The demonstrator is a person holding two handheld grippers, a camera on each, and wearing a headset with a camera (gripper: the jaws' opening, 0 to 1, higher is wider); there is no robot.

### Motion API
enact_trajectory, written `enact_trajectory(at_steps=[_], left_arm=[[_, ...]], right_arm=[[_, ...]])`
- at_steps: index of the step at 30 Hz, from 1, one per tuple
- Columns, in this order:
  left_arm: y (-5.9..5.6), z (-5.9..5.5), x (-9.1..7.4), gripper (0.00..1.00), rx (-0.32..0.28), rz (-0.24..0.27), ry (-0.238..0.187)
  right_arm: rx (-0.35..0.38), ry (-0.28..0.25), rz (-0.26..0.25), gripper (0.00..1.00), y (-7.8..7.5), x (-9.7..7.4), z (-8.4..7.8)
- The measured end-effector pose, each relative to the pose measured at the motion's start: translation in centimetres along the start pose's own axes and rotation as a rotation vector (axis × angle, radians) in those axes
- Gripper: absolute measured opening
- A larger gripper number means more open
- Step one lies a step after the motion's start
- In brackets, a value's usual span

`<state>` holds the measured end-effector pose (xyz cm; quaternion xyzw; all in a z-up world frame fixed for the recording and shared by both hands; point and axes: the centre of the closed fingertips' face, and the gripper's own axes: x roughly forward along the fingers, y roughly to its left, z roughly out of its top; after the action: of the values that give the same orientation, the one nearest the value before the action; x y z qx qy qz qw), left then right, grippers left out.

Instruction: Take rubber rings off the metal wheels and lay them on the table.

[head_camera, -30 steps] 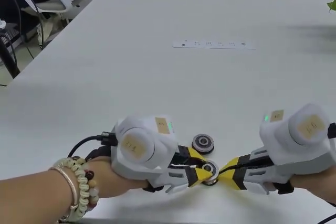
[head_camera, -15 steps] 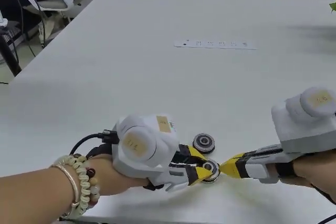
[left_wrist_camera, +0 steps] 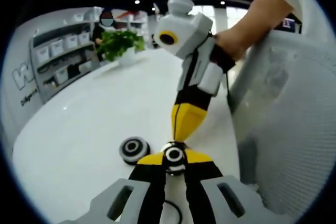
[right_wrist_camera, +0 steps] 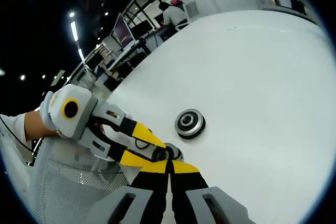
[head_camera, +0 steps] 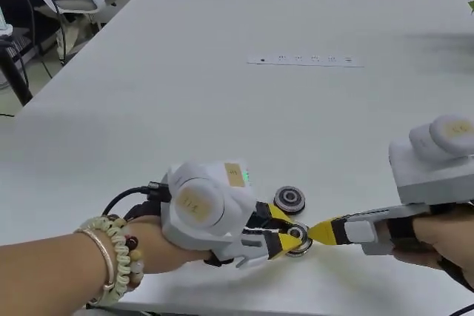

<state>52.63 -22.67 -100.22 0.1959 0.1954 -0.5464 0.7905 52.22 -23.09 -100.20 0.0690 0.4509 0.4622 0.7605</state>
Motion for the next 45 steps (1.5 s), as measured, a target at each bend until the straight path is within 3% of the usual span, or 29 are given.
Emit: enact_trajectory(at_steps=[22,28,45], left_arm=[[0.0,0.0,0.0,0.13,-0.002,0.0,-0.005],[0.0,0.0,0.0,0.13,-0.003,0.0,-0.005],[0.1,0.0,0.1,0.13,0.0,0.001,-0.005]], right_arm=[[-0.027,-0.028,0.053,0.0,1.2,0.2,0.8],[-0.041,-0.015,0.039,0.0,0.6,0.1,0.6],[-0.059,-0.024,0.066,0.0,1.1,0.0,0.7]])
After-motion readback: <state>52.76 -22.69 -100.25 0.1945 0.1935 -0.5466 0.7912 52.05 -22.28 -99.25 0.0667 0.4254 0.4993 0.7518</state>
